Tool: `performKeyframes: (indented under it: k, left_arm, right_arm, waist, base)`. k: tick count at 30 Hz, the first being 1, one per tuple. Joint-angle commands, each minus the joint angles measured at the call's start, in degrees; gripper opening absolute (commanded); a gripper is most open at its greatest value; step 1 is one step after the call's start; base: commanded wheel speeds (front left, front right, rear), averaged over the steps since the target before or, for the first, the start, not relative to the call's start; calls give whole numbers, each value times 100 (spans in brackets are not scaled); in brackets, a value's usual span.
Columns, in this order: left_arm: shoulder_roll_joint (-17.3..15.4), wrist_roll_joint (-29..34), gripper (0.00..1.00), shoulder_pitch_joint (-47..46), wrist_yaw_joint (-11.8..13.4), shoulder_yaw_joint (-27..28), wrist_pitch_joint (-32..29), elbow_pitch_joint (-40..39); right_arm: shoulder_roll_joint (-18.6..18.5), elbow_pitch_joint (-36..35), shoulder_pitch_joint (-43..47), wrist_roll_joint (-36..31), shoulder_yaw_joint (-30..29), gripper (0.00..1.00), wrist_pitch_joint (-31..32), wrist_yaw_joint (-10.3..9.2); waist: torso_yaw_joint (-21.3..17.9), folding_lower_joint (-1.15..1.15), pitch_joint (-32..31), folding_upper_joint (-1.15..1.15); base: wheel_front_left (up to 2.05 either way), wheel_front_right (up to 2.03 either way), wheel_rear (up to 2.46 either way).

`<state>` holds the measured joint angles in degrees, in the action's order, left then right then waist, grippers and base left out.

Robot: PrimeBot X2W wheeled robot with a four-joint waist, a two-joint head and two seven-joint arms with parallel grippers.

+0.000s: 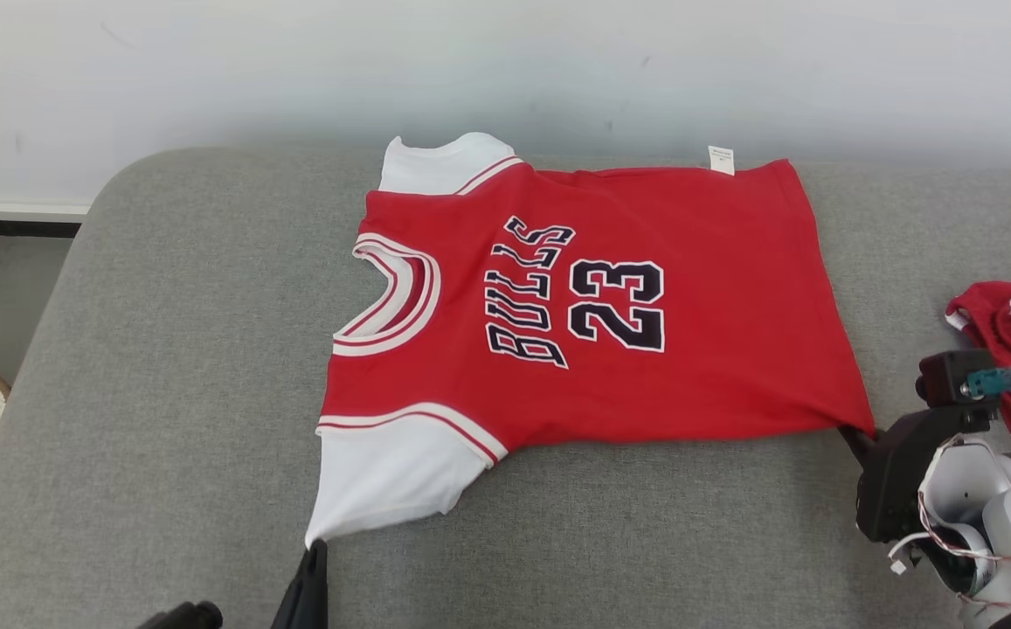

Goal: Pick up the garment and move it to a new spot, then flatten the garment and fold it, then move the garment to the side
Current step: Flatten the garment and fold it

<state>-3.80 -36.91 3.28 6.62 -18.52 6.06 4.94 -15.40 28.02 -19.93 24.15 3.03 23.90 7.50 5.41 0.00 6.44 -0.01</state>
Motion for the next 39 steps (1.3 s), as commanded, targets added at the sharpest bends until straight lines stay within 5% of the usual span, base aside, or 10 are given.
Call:
performKeyframes:
  k: [1,16,25,39]
  left_arm:
    - [-30,-48,0,136,47,6,-34,-57]
    - [-279,-264,0,852,409,78,-521,-629]
    - [-656,-580,0,1214,640,-3,-1618,-1164]
    - [-1366,-871,0,1705,733,-5,-2702,-1909]
  right_arm:
    - [29,-79,126,-90,-87,0,88,0]
    - [453,-1565,1302,-906,-941,0,1206,0]
    - [843,-2877,2177,-976,-1210,0,1889,0]
    - [1079,-3231,2653,-1317,-1599,0,2039,0]
  waist:
    - [21,0,5,1]
    - [133,0,25,1]
    - [78,0,-120,1]
    - [120,0,-124,1]
  base:
    - [0,0,0]
    - [0,0,0]
    - [0,0,0]
    - [0,0,0]
